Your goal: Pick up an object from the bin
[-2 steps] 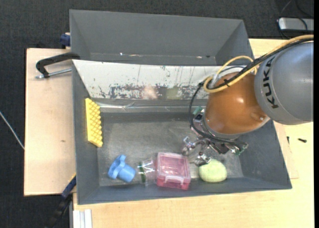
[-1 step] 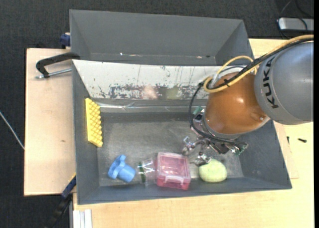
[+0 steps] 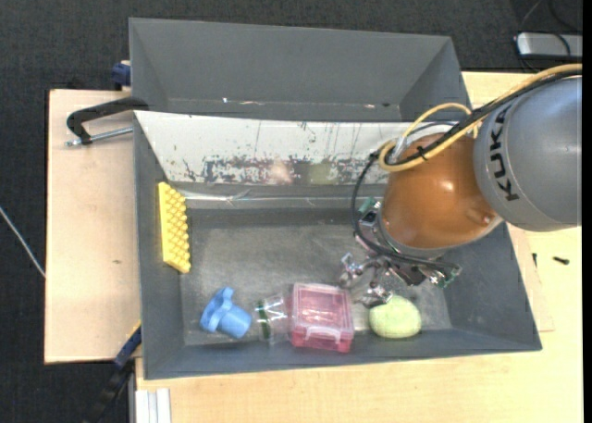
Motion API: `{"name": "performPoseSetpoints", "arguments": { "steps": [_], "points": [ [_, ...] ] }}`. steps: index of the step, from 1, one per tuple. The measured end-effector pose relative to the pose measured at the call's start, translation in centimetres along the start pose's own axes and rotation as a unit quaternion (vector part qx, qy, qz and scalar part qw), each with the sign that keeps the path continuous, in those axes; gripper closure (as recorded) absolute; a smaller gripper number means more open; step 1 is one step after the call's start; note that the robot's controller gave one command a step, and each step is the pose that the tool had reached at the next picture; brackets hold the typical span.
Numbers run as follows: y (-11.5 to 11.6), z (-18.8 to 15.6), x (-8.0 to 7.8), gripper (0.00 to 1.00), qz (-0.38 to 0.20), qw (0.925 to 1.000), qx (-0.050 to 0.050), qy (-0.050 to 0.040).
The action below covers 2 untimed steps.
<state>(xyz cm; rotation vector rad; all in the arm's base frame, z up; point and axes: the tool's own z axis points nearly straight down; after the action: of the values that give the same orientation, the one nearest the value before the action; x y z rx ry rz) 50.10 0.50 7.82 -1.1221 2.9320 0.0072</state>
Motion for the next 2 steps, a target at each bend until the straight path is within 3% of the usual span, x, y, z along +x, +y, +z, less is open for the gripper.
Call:
{"name": "performPoseSetpoints", "arguments": {
  "steps": [2],
  "points": [
    [-0.13,-2.27,-0.02,1.0,0.001,1.0,0.003,-0.0011]
  ]
}}
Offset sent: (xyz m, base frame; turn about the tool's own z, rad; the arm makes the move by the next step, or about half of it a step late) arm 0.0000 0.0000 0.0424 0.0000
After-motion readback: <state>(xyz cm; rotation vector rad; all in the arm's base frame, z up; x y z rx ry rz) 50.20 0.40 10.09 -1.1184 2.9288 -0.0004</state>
